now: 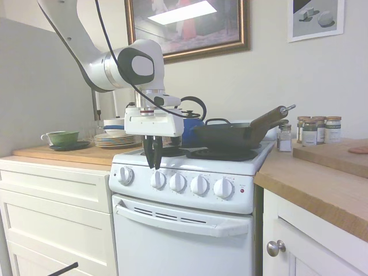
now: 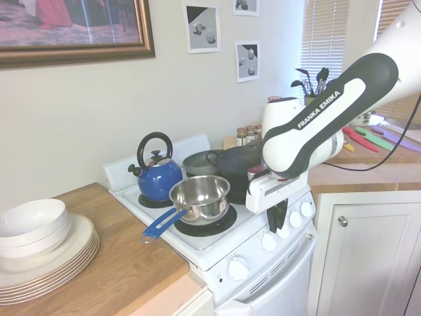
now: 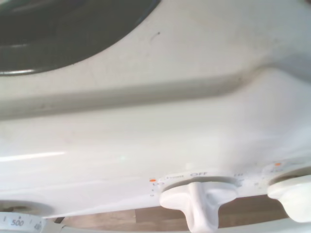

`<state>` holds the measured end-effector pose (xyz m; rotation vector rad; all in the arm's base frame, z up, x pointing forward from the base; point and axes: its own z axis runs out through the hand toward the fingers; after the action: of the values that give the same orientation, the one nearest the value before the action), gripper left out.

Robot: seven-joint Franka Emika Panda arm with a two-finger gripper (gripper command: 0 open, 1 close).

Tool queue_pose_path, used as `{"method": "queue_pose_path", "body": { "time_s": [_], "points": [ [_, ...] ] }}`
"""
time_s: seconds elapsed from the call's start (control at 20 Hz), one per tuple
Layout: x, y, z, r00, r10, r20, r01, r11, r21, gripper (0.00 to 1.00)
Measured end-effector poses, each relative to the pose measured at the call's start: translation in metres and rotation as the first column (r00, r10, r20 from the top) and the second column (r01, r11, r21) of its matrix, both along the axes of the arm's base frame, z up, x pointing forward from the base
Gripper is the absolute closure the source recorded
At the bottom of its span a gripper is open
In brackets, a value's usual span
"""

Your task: Turn on the stove on the bottom left

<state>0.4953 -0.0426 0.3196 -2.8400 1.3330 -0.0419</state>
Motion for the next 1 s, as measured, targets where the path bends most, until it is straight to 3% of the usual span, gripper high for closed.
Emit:
{"method": "queue_pose_path", "body": {
  "time_s": [1.0],
  "points": [
    [0.002,-0.004,-0.023,1.000,0.000,-0.022,0.000,1.000,-0.020,1.00]
  ]
}}
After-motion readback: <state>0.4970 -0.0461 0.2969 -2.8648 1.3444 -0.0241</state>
